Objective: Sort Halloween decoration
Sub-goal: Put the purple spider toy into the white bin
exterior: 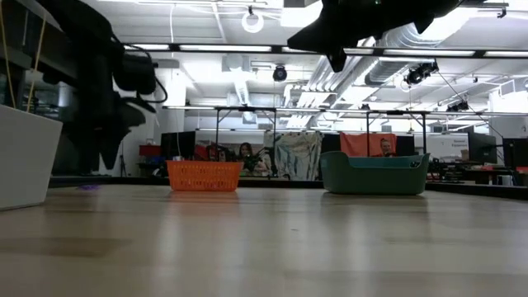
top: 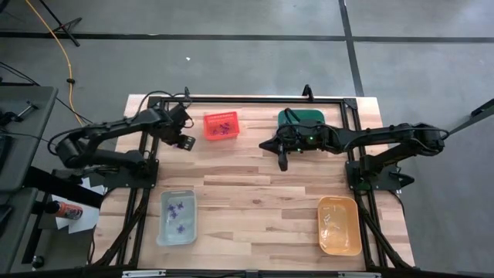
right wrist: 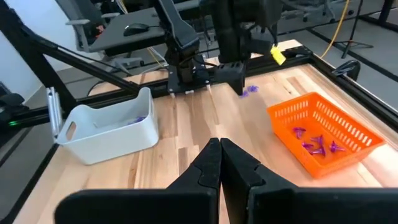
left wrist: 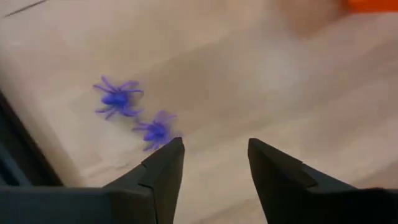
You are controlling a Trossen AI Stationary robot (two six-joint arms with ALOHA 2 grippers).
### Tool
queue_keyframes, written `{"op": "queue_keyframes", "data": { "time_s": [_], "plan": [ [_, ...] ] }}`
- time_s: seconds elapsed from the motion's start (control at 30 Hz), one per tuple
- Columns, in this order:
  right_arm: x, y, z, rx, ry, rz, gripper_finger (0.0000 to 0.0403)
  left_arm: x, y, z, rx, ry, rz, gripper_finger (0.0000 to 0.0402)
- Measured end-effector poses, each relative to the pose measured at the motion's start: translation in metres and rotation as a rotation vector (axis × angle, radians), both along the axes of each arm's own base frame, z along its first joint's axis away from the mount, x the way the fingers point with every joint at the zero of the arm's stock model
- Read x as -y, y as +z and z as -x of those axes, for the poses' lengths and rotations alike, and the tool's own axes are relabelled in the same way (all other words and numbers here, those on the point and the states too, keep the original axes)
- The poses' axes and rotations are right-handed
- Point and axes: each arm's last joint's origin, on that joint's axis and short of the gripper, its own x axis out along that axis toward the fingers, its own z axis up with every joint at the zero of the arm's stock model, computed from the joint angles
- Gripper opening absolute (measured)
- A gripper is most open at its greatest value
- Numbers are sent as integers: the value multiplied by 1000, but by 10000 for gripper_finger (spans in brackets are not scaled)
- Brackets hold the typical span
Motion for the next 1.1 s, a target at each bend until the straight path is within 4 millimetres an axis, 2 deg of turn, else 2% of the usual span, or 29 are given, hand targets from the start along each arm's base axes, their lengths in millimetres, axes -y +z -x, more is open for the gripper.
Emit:
{"op": "queue_keyframes", "data": {
  "time_s": [0.17, 0.43, 0.63, 0.73, 0.9, 1.1],
  "plan": [
    [3, 0, 0, -4, -20, 2, 0, -7, -12, -4, -96, 54, -42, 179],
    [4, -1, 1, -16, -22, 1, 0, -11, -34, -8, -198, 70, 47, 179],
    [4, -3, 1, -27, -22, 0, 0, -13, -44, -10, -248, 49, 90, 173],
    [4, -3, 1, -27, -22, 0, 0, -12, -44, -11, -229, 25, 111, 140],
    [4, -3, 1, -31, -22, 0, 0, -8, -41, -9, -218, -3, 143, 24],
    [4, -3, 1, -33, -17, -2, 0, 1, -33, -2, -198, -21, 203, 5]
  ]
}}
